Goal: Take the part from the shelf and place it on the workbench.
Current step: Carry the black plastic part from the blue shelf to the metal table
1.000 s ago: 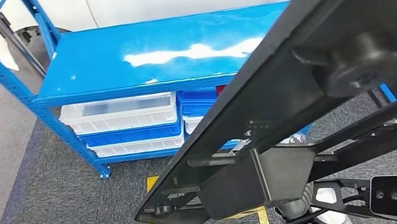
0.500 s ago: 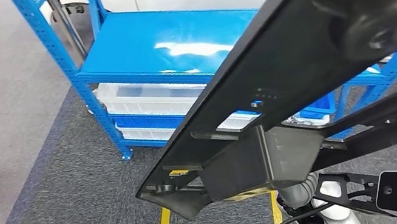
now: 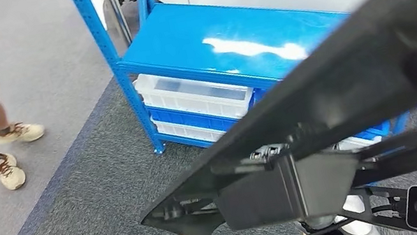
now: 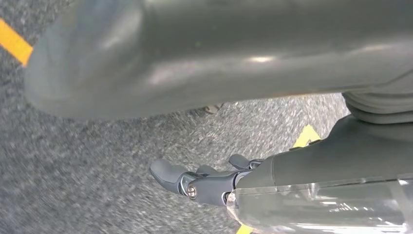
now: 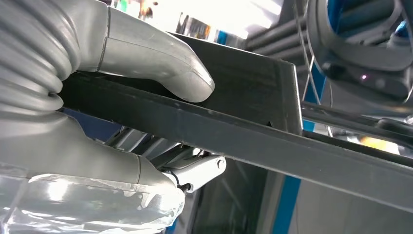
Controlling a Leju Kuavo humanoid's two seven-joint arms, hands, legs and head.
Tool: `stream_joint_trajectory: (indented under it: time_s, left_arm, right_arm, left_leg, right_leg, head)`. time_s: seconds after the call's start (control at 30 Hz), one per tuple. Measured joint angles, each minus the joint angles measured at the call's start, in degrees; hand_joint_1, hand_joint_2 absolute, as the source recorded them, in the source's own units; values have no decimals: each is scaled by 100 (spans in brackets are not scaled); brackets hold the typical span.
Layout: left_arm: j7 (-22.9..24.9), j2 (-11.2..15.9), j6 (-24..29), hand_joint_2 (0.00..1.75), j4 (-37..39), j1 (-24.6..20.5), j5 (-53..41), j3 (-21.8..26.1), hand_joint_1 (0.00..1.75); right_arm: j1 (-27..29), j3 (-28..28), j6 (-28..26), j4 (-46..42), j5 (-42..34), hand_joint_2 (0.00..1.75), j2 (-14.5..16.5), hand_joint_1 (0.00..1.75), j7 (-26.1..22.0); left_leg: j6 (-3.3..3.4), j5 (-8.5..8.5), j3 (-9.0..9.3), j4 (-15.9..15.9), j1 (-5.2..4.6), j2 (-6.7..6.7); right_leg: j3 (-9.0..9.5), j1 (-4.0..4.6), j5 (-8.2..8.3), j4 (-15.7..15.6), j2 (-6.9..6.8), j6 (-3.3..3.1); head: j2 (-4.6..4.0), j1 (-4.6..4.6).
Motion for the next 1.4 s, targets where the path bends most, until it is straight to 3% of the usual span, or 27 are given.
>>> stream_joint_trajectory:
  time_s: [0.07,0.1,0.13,0.2,0.27,0.33,0.4,0.43,0.47,0.5,0.57,0.63,0.7,0.73,0.8,0.87,0.93,0.97,1.0,1.03,1.1,1.13,1.2,1.23,1.3,1.37,1.4]
  left_arm:
    - [9,24,55,0,0,-11,-3,2,0]
    - [20,33,93,0,0,-18,-9,3,0]
    - [32,41,138,0,0,-19,-20,3,0]
    - [54,56,217,0,0,1,-46,4,0]
    - [66,63,272,0,0,11,-62,4,0]
    - [74,68,289,0,0,-6,-65,6,0]
    - [78,74,289,0,0,-20,-67,6,0]
    - [80,76,289,0,0,-18,-67,6,0]
    - [83,78,289,0,0,-14,-67,6,0]
    - [85,78,290,0,0,-10,-68,6,0]
    - [90,79,342,0,0,-16,-77,6,0]
    - [97,82,511,0,0,-28,-88,9,0]
    - [97,85,711,0,0,-13,-62,35,0]
    - [89,85,785,0,0,4,-40,57,0]
    - [70,85,869,0,0,15,-31,103,0]
    - [73,80,885,0,0,3,-76,126,0]
    - [94,67,868,0,0,4,-120,128,0]
    - [112,61,840,0,0,13,-133,129,0]
    - [136,58,782,0,0,21,-137,130,0]
    - [168,57,698,0,0,24,-141,131,0]
    - [238,57,498,0,0,9,-164,132,0]
    - [274,56,415,0,0,4,-186,132,0]
    - [343,56,313,0,0,17,-228,131,0]
    - [381,57,295,0,0,32,-244,131,0]
    - [453,60,301,0,0,39,-258,132,0]
    - [504,63,321,0,0,22,-262,134,0]
    - [516,66,327,0,0,15,-261,136,0]
  right_arm:
    - [19,0,14,-23,0,175,43,175,-1]
    - [26,0,-2,-33,2,175,62,175,-1]
    - [34,0,-24,-40,5,175,73,175,-1]
    - [46,0,-78,-52,19,175,79,175,-1]
    - [53,0,-113,-75,34,175,83,175,-1]
    - [69,0,-119,-96,43,175,85,175,-1]
    - [104,0,-119,-100,52,175,84,175,-2]
    - [120,0,-119,-99,56,175,84,175,-2]
    - [130,0,-119,-100,58,175,84,175,-2]
    - [134,0,-119,-103,58,175,84,175,-2]
    - [138,0,-144,-115,62,175,84,175,-2]
    - [161,0,-207,-139,62,175,83,175,-2]
    - [204,-1,-232,-168,33,175,82,175,-2]
    - [227,-1,-207,-179,10,175,84,175,-2]
    - [292,-9,-90,-204,-25,175,90,175,-2]
    - [379,-44,52,-221,-30,175,103,175,-3]
    - [445,-91,144,-224,-26,175,119,175,-1]
    - [463,-113,172,-224,-22,175,126,175,1]
    - [476,-137,194,-225,-17,175,138,175,1]
    - [484,-165,215,-226,-10,175,154,175,0]
    - [512,-237,245,-243,25,175,190,175,-2]
    - [537,-274,246,-259,53,175,201,175,-2]
    - [606,-338,200,-304,127,175,205,175,-2]
    - [644,-362,155,-331,159,175,203,175,-1]
    - [728,-404,82,-390,195,175,201,175,-2]
    - [831,-432,54,-425,201,175,196,175,-3]
    - [882,-439,46,-430,207,175,192,175,-3]
  left_leg:
    - [53,252,427,-779,-30,207]
    - [96,300,537,-996,-47,268]
    - [141,292,559,-1066,-65,273]
    - [217,326,537,-1082,-61,160]
    - [283,363,528,-1113,-45,63]
    - [327,392,505,-1127,-36,-36]
    - [339,410,473,-1119,-40,-163]
    - [336,416,464,-1113,-40,-236]
    - [328,422,459,-1105,-39,-313]
    - [319,428,459,-1096,-38,-390]
    - [282,443,439,-1077,-37,-538]
    - [212,477,390,-1071,-28,-673]
    - [127,516,352,-1095,-7,-795]
    - [99,503,334,-1078,-4,-756]
    - [61,280,180,-746,-15,-464]
    - [38,-126,-145,4,-22,-160]
    - [22,-318,-354,542,-19,-91]
    - [23,-257,-298,498,-19,-74]
    - [30,-108,-123,221,-20,-42]
    - [43,66,130,-205,-24,38]
    - [110,258,521,-904,-66,219]
    - [151,273,594,-1054,-83,262]
    - [227,276,584,-1095,-95,179]
    - [256,289,585,-1111,-89,130]
    - [315,324,590,-1150,-68,30]
    - [346,343,577,-1159,-61,-87]
    - [352,347,569,-1156,-65,-156]
  right_leg:
    - [6,27,-40,39,-115,43]
    - [6,43,-55,57,-162,67]
    - [5,59,-63,67,-204,88]
    - [5,53,-78,79,-252,136]
    - [-65,17,-235,262,-57,201]
    - [-340,-18,-600,878,225,245]
    - [-689,-30,-889,1615,308,259]
    - [-756,-33,-880,1752,315,259]
    - [-711,-39,-759,1654,328,253]
    - [-555,-49,-552,1331,365,243]
    - [-181,-83,-207,524,637,225]
    - [-29,-88,-111,150,836,215]
    - [-26,-70,-88,116,748,171]
    - [-13,-71,-67,86,678,132]
    - [10,-74,-30,24,513,52]
    - [9,-39,-27,13,336,15]
    - [4,-12,-36,16,161,6]
    - [6,-4,-41,18,82,5]
    - [12,0,-48,20,8,9]
    - [22,5,-60,25,-58,20]
    - [34,34,-87,42,-166,61]
    - [37,49,-97,48,-211,83]
    - [42,61,-103,48,-297,129]
    - [46,50,-127,66,-283,159]
    - [-58,22,-329,334,-54,212]
    - [-401,-7,-720,1072,237,240]
    - [-593,-14,-871,1462,297,247]
  head:
    - [0,1]
    - [0,1]
    - [0,1]
    - [0,1]
    - [0,1]
    - [0,2]
    - [0,2]
    - [0,2]
    - [0,2]
    - [0,2]
    - [0,2]
    - [0,2]
    - [0,2]
    - [0,2]
    - [0,1]
    - [0,0]
    - [0,0]
    - [0,0]
    - [0,0]
    - [0,0]
    - [0,1]
    - [0,1]
    - [0,2]
    - [0,2]
    - [0,1]
    - [0,1]
    - [0,1]
